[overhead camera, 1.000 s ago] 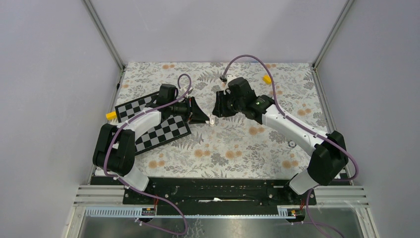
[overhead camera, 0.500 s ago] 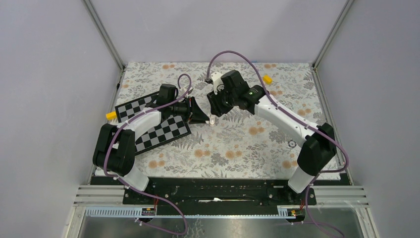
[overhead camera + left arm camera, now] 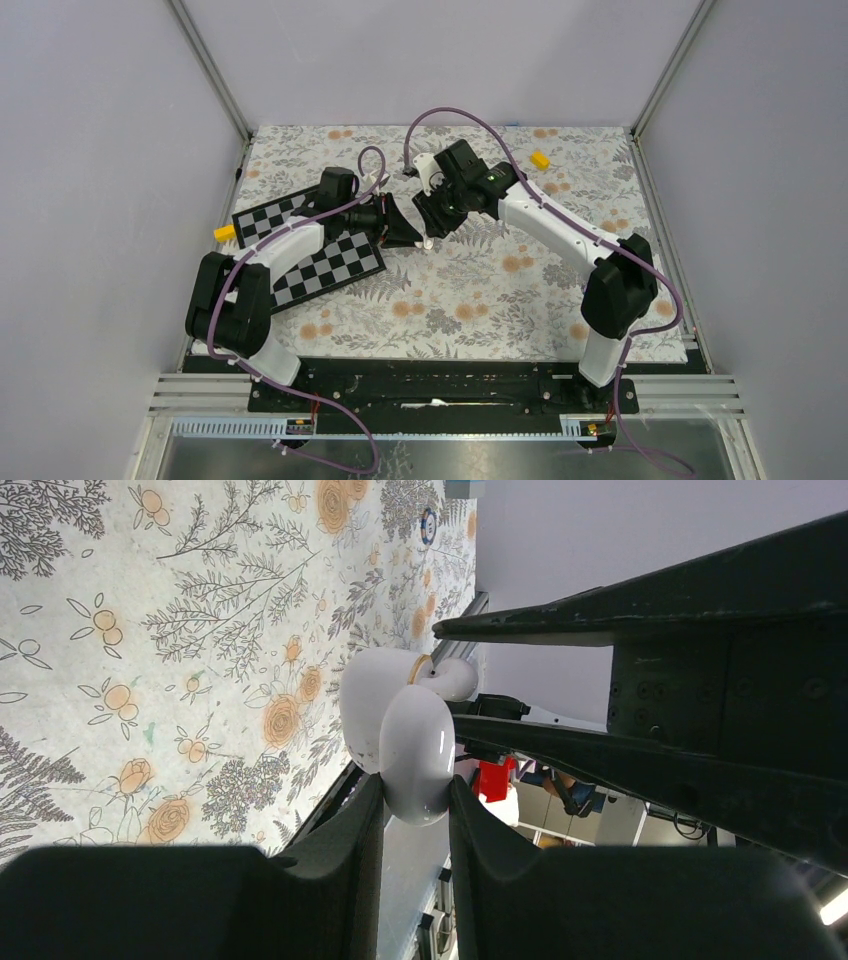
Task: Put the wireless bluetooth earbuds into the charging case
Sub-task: Pick up the right earbud from the right side groove of the charging case.
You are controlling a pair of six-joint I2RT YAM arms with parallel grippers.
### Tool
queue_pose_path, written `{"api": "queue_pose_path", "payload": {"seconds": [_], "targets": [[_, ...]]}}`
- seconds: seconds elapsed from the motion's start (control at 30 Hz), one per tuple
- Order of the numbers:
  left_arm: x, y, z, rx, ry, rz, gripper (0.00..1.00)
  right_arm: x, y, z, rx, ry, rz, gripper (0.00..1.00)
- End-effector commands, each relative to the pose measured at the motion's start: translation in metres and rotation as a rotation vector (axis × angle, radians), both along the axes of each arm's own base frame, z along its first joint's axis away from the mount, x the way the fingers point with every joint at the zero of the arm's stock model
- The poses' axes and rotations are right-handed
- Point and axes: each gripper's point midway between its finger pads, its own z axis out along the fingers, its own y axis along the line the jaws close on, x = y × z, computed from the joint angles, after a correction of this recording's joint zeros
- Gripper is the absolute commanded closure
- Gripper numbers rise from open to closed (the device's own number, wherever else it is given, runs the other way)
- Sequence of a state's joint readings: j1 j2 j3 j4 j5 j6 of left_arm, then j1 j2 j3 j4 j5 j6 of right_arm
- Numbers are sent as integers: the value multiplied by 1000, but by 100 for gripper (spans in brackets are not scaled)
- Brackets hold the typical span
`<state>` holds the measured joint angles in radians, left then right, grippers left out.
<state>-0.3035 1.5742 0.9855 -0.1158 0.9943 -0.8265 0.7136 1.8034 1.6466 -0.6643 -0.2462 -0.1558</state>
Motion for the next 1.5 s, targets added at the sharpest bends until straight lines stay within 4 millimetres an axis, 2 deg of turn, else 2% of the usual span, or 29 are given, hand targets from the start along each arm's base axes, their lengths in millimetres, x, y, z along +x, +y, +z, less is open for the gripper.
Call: {"api": "queue_pose_path", "payload": {"seconds": [0.0,0.3,0.47,0.8,0.93,1.23,1.47], "targets": [[5,-2,28,-30,-110,-13,100,2,3,10,0,-26,11,59],[5,-2,25,-24,-107,-11,100,1,6,21,39,-29,-2,57],[6,-2,26,-26,-108,-12,100,1,6,22,41,-31,-11,67],[5,-2,25,-25,-105,-14,100,5,9,30,58,-45,-24,66],[5,-2,25,-26,-105,-14,100,4,10,28,61,-33,-28,73],[4,-1,24,-24,-106,-13,100,2,10,24,56,-16,-32,76],[6,-1,24,-19,-105,-7,100,1,13,31,104,37,-132,76]]}}
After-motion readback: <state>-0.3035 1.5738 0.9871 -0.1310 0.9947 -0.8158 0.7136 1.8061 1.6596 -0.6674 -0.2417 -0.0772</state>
